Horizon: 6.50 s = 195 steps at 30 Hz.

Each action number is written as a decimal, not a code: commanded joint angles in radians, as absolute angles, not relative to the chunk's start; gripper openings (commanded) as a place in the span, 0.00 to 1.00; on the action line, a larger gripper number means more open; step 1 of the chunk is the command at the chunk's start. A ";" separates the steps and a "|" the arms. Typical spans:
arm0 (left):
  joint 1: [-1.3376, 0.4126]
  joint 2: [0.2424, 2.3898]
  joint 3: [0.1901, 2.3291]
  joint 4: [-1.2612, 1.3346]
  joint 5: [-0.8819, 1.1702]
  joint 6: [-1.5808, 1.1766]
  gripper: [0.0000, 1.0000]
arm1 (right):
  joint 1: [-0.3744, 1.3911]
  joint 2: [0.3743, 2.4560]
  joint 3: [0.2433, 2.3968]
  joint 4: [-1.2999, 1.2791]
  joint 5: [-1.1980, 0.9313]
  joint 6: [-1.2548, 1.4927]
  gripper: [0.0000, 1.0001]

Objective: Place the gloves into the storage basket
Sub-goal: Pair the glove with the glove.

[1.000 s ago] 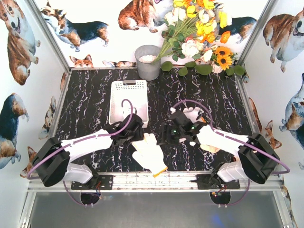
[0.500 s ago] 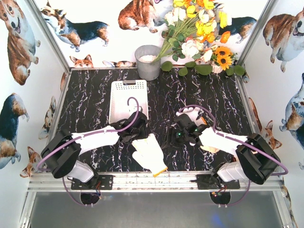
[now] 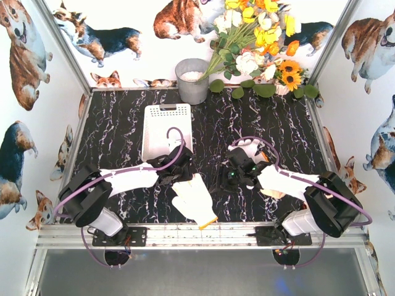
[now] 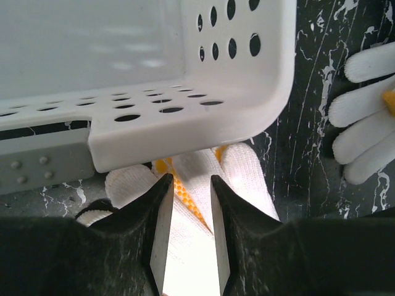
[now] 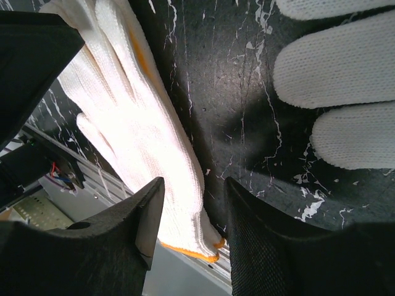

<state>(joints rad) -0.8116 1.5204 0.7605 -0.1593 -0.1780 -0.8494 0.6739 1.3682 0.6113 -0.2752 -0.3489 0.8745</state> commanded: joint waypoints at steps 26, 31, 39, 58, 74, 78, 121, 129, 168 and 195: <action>-0.796 1.578 0.799 -0.134 -0.202 -0.815 0.00 | 0.675 1.408 0.626 -0.245 -0.353 0.871 0.45; -0.797 1.545 0.790 -0.145 -0.207 -0.819 0.00 | 0.675 1.426 0.626 -0.238 -0.361 0.871 0.46; -0.797 1.492 0.765 -0.166 -0.224 -0.827 0.00 | 0.678 1.442 0.629 -0.232 -0.372 0.870 0.46; -0.795 1.540 0.706 -0.155 -0.238 -0.836 0.00 | 0.741 1.449 0.620 -0.236 -0.360 0.898 0.46; -0.795 1.525 0.680 -0.134 -0.212 -0.840 0.00 | 0.844 1.424 0.522 -0.206 -0.390 0.987 0.45; -0.795 1.513 0.701 -0.150 -0.177 -0.825 0.10 | 0.860 1.426 0.514 -0.194 -0.385 1.016 0.36; -1.361 1.167 0.654 -0.172 -0.450 -0.511 0.71 | 0.787 1.264 0.544 -0.277 -0.373 1.520 0.00; -1.520 1.261 0.672 -0.148 -0.594 -0.462 0.82 | 0.780 1.310 0.594 -0.342 -0.423 1.587 0.00; -1.585 1.365 0.661 -0.162 -0.725 -0.441 0.00 | 0.770 1.200 0.449 -0.170 -0.398 1.840 0.54; -1.564 1.308 0.636 -0.046 -0.581 -0.523 0.00 | 0.856 1.540 0.503 0.093 -0.362 1.847 0.60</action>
